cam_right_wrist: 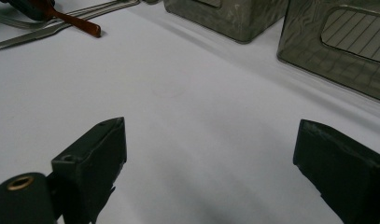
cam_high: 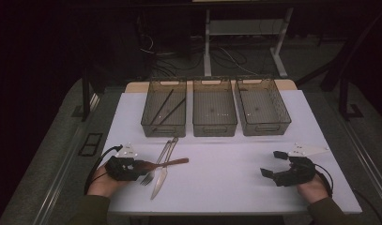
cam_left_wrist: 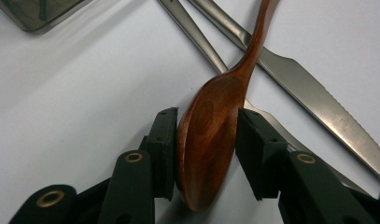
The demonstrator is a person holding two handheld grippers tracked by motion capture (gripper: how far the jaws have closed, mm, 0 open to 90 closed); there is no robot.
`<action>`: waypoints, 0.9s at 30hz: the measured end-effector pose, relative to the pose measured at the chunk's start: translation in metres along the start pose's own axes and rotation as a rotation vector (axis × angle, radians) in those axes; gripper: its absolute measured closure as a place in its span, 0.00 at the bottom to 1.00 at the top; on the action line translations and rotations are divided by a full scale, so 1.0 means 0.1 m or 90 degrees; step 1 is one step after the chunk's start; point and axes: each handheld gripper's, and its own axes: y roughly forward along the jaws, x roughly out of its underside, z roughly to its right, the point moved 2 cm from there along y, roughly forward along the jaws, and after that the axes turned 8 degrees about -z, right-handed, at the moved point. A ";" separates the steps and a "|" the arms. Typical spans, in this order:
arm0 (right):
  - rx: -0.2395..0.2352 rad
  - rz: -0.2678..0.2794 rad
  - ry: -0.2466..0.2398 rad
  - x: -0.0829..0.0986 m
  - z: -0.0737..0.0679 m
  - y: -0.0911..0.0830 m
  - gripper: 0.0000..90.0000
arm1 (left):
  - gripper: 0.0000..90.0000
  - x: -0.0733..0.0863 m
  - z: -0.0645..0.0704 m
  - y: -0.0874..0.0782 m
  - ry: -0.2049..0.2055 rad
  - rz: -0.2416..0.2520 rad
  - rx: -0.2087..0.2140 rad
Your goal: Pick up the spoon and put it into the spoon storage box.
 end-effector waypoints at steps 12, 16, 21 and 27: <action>0.000 -0.001 0.000 0.00 0.00 0.01 0.10 | 0.74 0.00 0.00 -0.02 0.015 -0.009 0.003; -0.001 -0.002 -0.001 0.00 0.00 0.01 0.10 | 0.86 0.00 0.00 -0.02 0.019 -0.008 0.013; -0.001 -0.001 -0.001 0.00 0.00 0.01 0.10 | 0.87 -0.01 -0.01 -0.02 0.012 -0.006 0.017; -0.001 -0.001 -0.001 0.00 0.00 0.01 0.10 | 0.88 -0.02 -0.01 -0.03 -0.001 -0.005 0.012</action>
